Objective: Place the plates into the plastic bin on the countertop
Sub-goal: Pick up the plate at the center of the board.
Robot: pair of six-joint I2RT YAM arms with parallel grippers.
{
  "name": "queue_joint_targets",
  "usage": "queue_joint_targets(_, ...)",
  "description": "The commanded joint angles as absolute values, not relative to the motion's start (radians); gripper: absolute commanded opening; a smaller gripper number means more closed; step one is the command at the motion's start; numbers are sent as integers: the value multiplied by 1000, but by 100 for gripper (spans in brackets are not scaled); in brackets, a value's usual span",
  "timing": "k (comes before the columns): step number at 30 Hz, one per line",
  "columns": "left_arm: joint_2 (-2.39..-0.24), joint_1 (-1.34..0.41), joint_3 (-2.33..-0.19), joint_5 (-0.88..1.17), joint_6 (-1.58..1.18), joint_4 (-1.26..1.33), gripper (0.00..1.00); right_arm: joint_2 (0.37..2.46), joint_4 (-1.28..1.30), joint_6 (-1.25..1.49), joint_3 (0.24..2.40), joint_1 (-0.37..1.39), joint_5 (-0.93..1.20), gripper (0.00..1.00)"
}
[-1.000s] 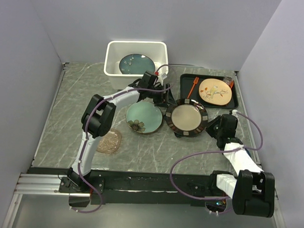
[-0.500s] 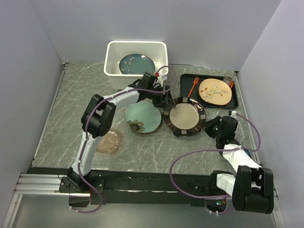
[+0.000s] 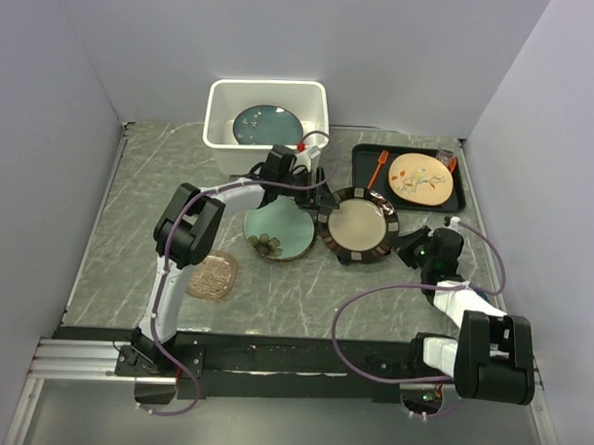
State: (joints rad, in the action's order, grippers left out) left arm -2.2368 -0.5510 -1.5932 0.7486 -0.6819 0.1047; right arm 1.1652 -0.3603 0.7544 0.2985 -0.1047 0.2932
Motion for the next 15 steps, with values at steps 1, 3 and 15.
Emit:
queue_joint_targets(1,-2154,-586,-1534,962,-814,310,68,1158,-445,759,282,-80,452,4)
queue_joint_targets(3,-2143,-586,-1513,991,-842,377,68,1146,-459,755,279,-80,468,4)
queue_joint_targets(15,-2151,-627,-1652,969,-585,6,68,1026,-477,755,281,-80,502,5)
